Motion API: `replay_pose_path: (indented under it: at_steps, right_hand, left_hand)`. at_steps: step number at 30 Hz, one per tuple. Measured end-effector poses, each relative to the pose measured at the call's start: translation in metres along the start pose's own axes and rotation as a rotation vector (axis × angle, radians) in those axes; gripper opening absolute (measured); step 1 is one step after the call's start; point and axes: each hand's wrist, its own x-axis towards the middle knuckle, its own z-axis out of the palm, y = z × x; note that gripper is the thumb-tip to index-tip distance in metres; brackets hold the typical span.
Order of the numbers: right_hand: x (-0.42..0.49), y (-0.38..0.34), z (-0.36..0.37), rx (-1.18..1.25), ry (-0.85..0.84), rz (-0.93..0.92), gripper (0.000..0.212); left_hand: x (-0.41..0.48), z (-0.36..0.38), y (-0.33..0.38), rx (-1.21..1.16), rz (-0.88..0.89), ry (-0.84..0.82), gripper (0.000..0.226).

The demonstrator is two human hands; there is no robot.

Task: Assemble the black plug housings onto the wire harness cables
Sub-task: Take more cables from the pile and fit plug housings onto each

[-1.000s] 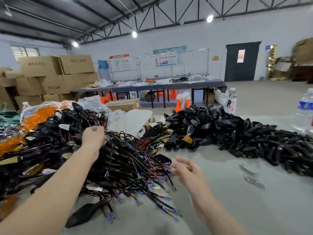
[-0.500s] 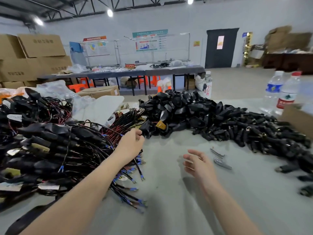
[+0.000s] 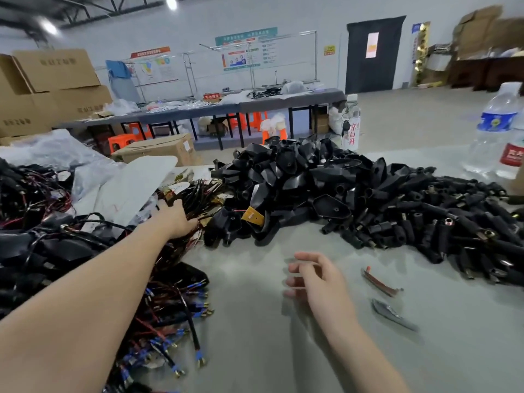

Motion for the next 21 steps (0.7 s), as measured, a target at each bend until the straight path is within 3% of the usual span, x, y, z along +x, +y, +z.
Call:
replay_pose_path:
  at_steps: [3,9,13,21]
  right_hand:
    - [0.006,-0.004,-0.003,-0.007,-0.006,0.005,0.024]
    - [0.001,-0.007,-0.003,-0.074,-0.013,-0.011,0.025]
    - [-0.001,-0.008,-0.001,-0.083,-0.016,-0.012,0.025]
    - [-0.002,-0.011,-0.001,-0.073,-0.035,0.000,0.025]
  left_hand:
    - [0.014,0.011,0.006,0.050,-0.007,0.060,0.080]
    - [0.007,0.031,0.017,0.148,0.086,0.187,0.047]
    - [-0.007,0.031,0.020,0.098,0.164,0.184,0.034]
    - [-0.023,0.019,0.019,0.089,0.203,0.200,0.033]
